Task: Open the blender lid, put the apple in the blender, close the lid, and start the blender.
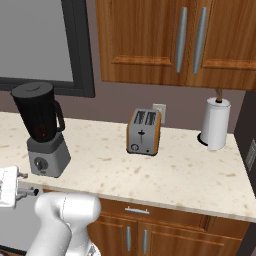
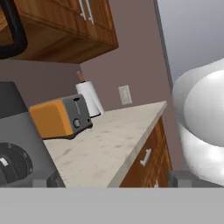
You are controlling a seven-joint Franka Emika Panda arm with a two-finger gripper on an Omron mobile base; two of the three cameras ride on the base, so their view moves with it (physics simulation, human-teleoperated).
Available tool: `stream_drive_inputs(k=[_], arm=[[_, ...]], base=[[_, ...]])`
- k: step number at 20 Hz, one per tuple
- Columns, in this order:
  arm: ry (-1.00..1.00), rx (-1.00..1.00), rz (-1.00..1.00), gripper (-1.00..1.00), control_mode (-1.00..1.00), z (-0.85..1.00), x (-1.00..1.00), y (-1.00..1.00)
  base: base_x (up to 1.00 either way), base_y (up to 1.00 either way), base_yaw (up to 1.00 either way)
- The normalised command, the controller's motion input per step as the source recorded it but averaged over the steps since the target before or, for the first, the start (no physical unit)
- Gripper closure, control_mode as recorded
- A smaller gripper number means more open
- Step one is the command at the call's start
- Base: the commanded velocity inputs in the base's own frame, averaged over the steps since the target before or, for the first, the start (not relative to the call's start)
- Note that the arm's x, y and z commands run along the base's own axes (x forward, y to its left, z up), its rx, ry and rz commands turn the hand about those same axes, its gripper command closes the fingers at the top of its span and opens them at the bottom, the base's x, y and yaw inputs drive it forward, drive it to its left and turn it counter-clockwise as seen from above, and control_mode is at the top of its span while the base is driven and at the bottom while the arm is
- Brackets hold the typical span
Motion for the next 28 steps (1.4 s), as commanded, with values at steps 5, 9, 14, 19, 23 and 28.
stream_drive_inputs(k=[5,9,14,19,23,28], arm=[[0.00,0.00,0.04,-1.00,-1.00,-0.18,0.31,-0.02],[0.00,0.00,0.04,-1.00,-1.00,-0.32,0.20,0.00],[0.00,0.00,0.05,-1.00,-1.00,-0.32,0.19,-0.05],[0.00,0.00,0.03,-1.00,-1.00,-0.16,0.22,0.00],[0.00,0.00,0.01,-1.00,-1.00,-0.02,0.21,0.00],[0.00,0.00,0.00,-1.00,-1.00,-0.01,0.21,0.00]], base=[[0.00,0.00,0.00],[0.00,0.00,0.00],[0.00,0.00,0.00],[0.00,0.00,0.00],[0.00,0.00,0.00],[0.00,0.00,0.00]])
